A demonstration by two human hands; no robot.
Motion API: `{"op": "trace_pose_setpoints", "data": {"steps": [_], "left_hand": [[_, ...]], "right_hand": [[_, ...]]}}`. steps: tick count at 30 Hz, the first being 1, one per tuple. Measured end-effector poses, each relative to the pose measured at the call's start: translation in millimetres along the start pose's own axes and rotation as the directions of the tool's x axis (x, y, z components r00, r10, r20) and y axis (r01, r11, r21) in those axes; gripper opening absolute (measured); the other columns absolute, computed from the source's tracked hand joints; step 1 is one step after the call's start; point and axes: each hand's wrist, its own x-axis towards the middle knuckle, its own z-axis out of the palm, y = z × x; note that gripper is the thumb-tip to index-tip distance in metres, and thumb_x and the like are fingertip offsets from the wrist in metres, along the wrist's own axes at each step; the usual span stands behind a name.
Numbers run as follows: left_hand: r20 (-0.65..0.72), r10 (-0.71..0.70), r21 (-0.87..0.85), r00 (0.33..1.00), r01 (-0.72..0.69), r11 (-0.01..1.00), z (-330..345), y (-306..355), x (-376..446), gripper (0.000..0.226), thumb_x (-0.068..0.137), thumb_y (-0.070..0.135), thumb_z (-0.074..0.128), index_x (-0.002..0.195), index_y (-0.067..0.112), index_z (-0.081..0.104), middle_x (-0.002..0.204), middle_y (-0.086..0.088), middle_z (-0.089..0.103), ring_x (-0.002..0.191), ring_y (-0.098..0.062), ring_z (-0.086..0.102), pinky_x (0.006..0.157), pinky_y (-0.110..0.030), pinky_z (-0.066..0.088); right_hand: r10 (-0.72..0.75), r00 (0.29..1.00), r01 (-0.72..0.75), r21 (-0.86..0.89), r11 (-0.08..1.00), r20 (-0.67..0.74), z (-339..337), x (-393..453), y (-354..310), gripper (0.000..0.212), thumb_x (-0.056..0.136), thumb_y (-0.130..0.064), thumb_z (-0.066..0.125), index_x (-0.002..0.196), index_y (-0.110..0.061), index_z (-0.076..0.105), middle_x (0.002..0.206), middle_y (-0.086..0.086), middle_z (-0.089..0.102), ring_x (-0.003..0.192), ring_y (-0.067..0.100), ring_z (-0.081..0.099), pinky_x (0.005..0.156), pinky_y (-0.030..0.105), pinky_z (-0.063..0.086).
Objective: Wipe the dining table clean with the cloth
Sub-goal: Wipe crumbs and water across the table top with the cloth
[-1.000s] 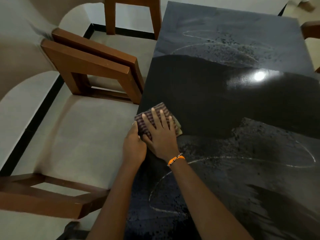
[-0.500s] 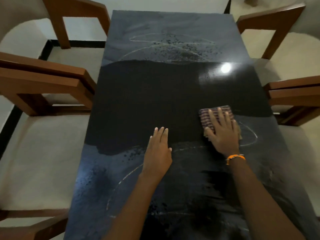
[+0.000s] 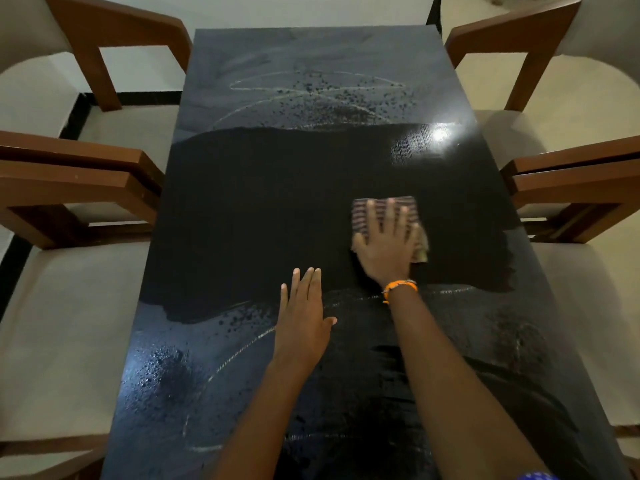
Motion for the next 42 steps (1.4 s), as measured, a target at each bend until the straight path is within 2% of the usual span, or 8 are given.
{"op": "trace_pose_setpoints", "data": {"steps": [4, 7, 10, 14, 20, 24, 31, 42], "left_hand": [[-0.037, -0.024, -0.029, 0.999, 0.023, 0.999, 3.6, 9.2, 0.5, 0.076, 0.089, 0.020, 0.055, 0.147, 0.012, 0.007, 0.157, -0.001, 0.009, 0.145, -0.020, -0.006, 0.116, -0.036, -0.006], [-0.051, -0.009, -0.047, 0.999, 0.007, 0.999, 11.6, 28.6, 0.8, 0.073, 0.090, 0.020, 0.054, 0.147, 0.012, 0.009, 0.157, -0.002, 0.011, 0.145, -0.019, -0.005, 0.115, -0.035, -0.006], [-0.035, 0.055, -0.027, 0.998, -0.056, 0.998, 23.4, 52.8, 3.2, 0.073, 0.091, 0.023, 0.053, 0.147, 0.012, 0.008, 0.157, -0.001, 0.010, 0.145, -0.019, -0.005, 0.115, -0.034, -0.007], [0.013, 0.135, -0.004, 0.991, -0.135, 0.991, 41.8, 89.1, 10.1, 0.076, 0.091, 0.030, 0.052, 0.148, 0.013, 0.004, 0.158, 0.000, 0.005, 0.145, -0.018, -0.009, 0.114, -0.034, -0.009], [0.068, 0.180, 0.002, 0.981, -0.180, 0.984, 60.5, 135.8, 20.8, 0.081, 0.089, 0.037, 0.054, 0.148, 0.015, 0.002, 0.158, -0.001, 0.004, 0.144, -0.020, -0.014, 0.114, -0.036, -0.009], [0.121, 0.165, 0.076, 0.979, -0.175, 0.982, 69.3, 157.0, 29.7, 0.088, 0.086, 0.041, 0.057, 0.148, 0.014, 0.001, 0.158, -0.004, 0.003, 0.144, -0.022, -0.014, 0.114, -0.039, -0.008], [0.112, 0.105, 0.205, 0.988, -0.127, 0.971, 77.3, 163.7, 29.2, 0.091, 0.084, 0.046, 0.055, 0.147, 0.012, 0.000, 0.158, -0.004, 0.002, 0.144, -0.023, -0.013, 0.114, -0.043, -0.009], [0.114, 0.069, 0.186, 0.991, -0.089, 0.979, 78.2, 164.5, 26.2, 0.088, 0.085, 0.043, 0.057, 0.148, 0.013, 0.004, 0.158, -0.002, 0.004, 0.145, -0.022, -0.008, 0.113, -0.046, -0.009]], "right_hand": [[-0.364, 0.926, 0.365, 0.007, 0.931, 0.099, 7.5, -3.7, -44.6, 0.068, 0.091, -0.045, 0.041, 0.149, -0.029, 0.010, 0.160, 0.006, 0.000, 0.146, 0.031, -0.002, 0.117, 0.052, -0.003], [-0.440, 0.895, 0.439, 0.024, 0.898, 0.077, 2.0, -1.2, -16.7, 0.065, 0.090, -0.045, 0.043, 0.148, -0.031, 0.016, 0.160, 0.002, 0.007, 0.147, 0.026, 0.003, 0.117, 0.047, 0.001], [-0.371, 0.927, 0.371, 0.018, 0.929, 0.057, -7.2, 4.0, 29.9, 0.065, 0.091, -0.045, 0.042, 0.148, -0.032, 0.015, 0.160, 0.001, 0.007, 0.147, 0.025, 0.004, 0.117, 0.047, 0.001], [-0.172, 0.985, 0.172, -0.019, 0.985, -0.005, -26.8, 10.9, 115.5, 0.064, 0.092, -0.044, 0.042, 0.148, -0.033, 0.013, 0.160, 0.002, 0.007, 0.147, 0.027, 0.005, 0.118, 0.048, 0.002], [0.087, 0.995, -0.085, 0.025, 0.996, -0.046, -50.5, 19.3, 211.4, 0.061, 0.093, -0.044, 0.038, 0.149, -0.029, 0.017, 0.159, 0.006, 0.010, 0.146, 0.032, 0.007, 0.116, 0.051, 0.008], [0.124, 0.992, -0.122, 0.048, 0.991, -0.032, -57.0, 35.0, 216.3, 0.060, 0.094, -0.040, 0.040, 0.149, -0.028, 0.017, 0.159, 0.006, 0.009, 0.145, 0.032, 0.010, 0.114, 0.052, 0.016], [0.121, 0.993, -0.121, 0.116, 0.986, 0.004, -64.0, 47.8, 219.3, 0.061, 0.094, -0.041, 0.040, 0.149, -0.028, 0.016, 0.159, 0.006, 0.007, 0.144, 0.032, 0.010, 0.113, 0.051, 0.018], [0.135, 0.990, -0.131, 0.099, 0.986, -0.031, -56.0, -70.3, 237.0, 0.062, 0.094, -0.043, 0.035, 0.150, -0.025, 0.015, 0.159, 0.009, 0.008, 0.144, 0.032, 0.014, 0.115, 0.048, 0.023]]}}
